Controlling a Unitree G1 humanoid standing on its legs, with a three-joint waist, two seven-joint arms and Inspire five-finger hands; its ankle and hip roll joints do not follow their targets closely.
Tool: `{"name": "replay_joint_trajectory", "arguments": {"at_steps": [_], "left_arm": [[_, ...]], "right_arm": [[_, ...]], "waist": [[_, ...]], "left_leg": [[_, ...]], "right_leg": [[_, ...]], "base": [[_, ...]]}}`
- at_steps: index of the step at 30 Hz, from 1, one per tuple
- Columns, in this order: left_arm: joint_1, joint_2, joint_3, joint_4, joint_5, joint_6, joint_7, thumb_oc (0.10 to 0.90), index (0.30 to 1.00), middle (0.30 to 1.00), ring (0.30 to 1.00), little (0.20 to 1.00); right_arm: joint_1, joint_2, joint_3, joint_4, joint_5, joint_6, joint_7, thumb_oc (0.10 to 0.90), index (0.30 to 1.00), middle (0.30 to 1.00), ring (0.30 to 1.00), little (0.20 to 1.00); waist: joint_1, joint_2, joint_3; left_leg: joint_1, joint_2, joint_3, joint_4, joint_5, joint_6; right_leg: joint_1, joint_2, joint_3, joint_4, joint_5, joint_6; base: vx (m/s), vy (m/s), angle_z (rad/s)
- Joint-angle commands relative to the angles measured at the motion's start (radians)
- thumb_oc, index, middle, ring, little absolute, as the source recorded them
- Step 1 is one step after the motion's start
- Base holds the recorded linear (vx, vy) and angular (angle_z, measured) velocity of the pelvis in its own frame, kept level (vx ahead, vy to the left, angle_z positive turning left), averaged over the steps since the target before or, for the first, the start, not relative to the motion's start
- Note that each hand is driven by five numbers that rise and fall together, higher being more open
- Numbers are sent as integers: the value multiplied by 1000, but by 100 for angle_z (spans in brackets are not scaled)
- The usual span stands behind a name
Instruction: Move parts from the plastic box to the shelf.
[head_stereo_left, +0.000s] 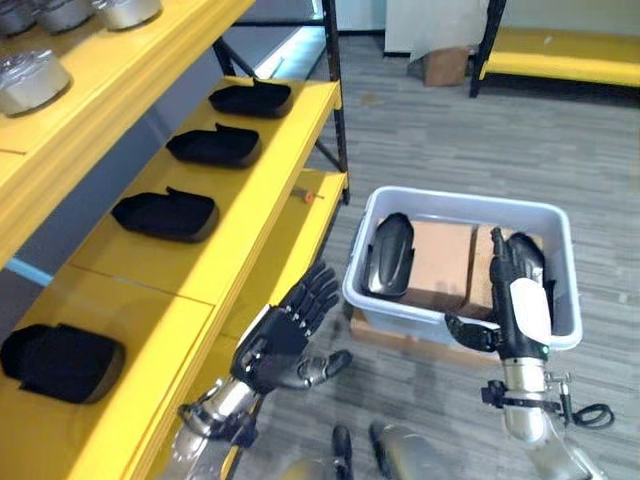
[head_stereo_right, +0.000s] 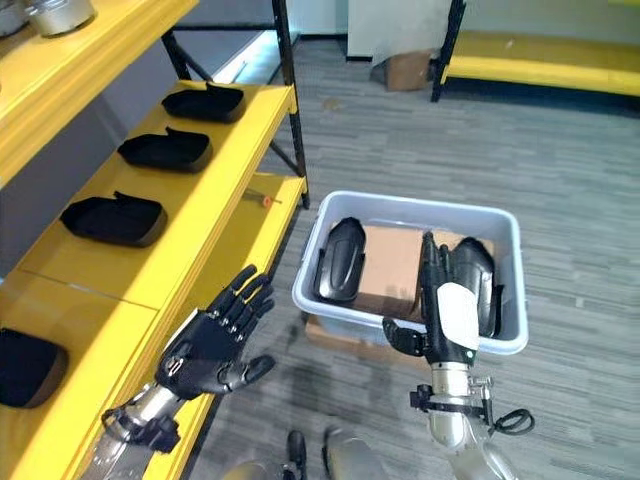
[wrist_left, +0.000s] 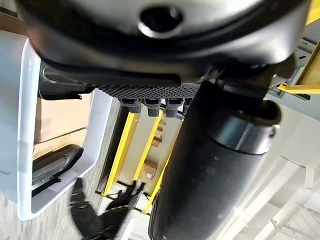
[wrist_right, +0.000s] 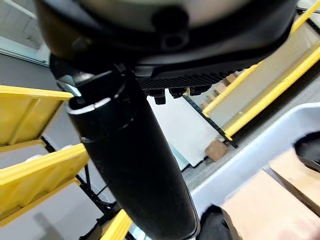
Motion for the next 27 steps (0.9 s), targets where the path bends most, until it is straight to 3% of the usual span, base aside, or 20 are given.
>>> {"name": "replay_joint_trajectory", "arguments": {"at_steps": [1,5,7,8,10,11,14,15,16,17,18,20,22,27], "left_arm": [[-95,-25,44,-77,-21,-130,-36,900,1000,1000,1000,1000],[-122,-21,45,-69,-15,-114,-29,900,1000,1000,1000,1000],[-128,-22,49,-62,-11,-105,-31,900,1000,1000,1000,1000],[-135,-25,56,-55,-14,-93,-32,900,1000,1000,1000,1000],[-138,-27,60,-48,-14,-88,-34,900,1000,1000,1000,1000],[-143,-36,66,-49,3,-76,-20,900,1000,1000,1000,1000],[-154,-39,65,-50,23,-74,12,900,1000,1000,1000,1000],[-161,-37,65,-44,20,-78,17,900,1000,1000,1000,1000],[-164,-36,66,-42,18,-78,16,900,1000,1000,1000,1000],[-161,-31,73,-49,13,-72,21,900,1000,1000,1000,1000],[-160,-31,73,-49,13,-72,21,900,1000,1000,1000,1000],[-142,-29,79,-48,8,-76,15,900,1000,1000,1000,1000],[-128,-29,77,-50,20,-82,14,900,1000,1000,1000,1000],[-115,-21,63,-82,22,-89,48,900,1000,1000,1000,1000]], "right_arm": [[-50,-51,-55,-119,-6,-70,-2,900,1000,1000,1000,1000],[-57,-44,-47,-106,-33,-40,0,900,1000,1000,1000,1000],[-63,-38,-45,-99,-32,-19,9,900,1000,1000,1000,1000],[-76,-27,-36,-80,-42,4,0,900,1000,1000,1000,1000],[-87,-17,-29,-64,-52,16,-11,900,1000,1000,1000,1000],[-113,8,-25,-24,-69,35,-38,900,1000,1000,1000,1000],[-146,30,-29,32,-79,19,-59,900,1000,1000,1000,1000],[-159,27,-34,40,-68,21,-55,900,1000,1000,1000,1000],[-162,26,-36,41,-65,25,-54,900,1000,1000,1000,1000],[-173,21,-34,33,-66,40,-44,900,1000,1000,1000,1000],[-173,21,-34,33,-66,41,-44,900,1000,1000,1000,1000],[-189,30,-18,33,-77,64,-36,900,1000,1000,1000,1000],[-198,45,-3,42,-93,77,-33,900,1000,1000,1000,1000],[-200,10,5,62,-76,78,14,900,1000,1000,1000,1000]], "waist": [[-19,-12,-51],[-21,-27,-72],[-21,-33,-74],[-16,-35,-70],[-11,-37,-67],[5,-33,-59],[18,-31,-55],[16,-29,-55],[14,-25,-50],[9,-29,-54],[9,-27,-51],[8,-32,-57],[13,-35,-59],[26,-48,-81]], "left_leg": [[-68,-6,-18,-145,73,-10],[-15,10,20,-150,29,24],[1,11,28,-151,21,31],[25,17,37,-156,9,43],[39,20,44,-158,2,50],[63,32,66,-151,-15,55],[88,50,105,-152,-25,48],[105,63,113,-164,-28,38],[116,70,113,-170,-29,35],[138,78,119,-192,-32,28],[143,80,120,-195,-31,28],[183,102,137,-230,-30,14],[217,122,154,-255,-29,4],[235,185,169,-274,-8,-39]], "right_leg": [[205,13,2,-278,71,78],[177,12,-72,-155,-5,73],[158,15,-94,-106,-12,76],[107,5,-133,19,15,99],[74,-5,-160,110,27,115],[10,-58,-223,243,53,146],[0,-156,-264,131,67,166],[18,-190,-255,-17,75,168],[35,-194,-255,-58,85,170],[42,-221,-239,-181,138,193],[50,-219,-239,-191,144,193],[31,-251,-232,-271,231,223],[21,-262,-242,-294,267,236],[87,-239,-297,-350,233,215]], "base": [[329,163,-36],[220,91,-16],[135,29,-16],[91,12,-21],[87,4,-16],[85,-35,-23],[69,-103,-58],[78,-158,-52],[114,-213,-35],[78,-126,-31],[113,-186,-32],[125,-255,-25],[150,-409,-12],[97,-379,-6]]}}
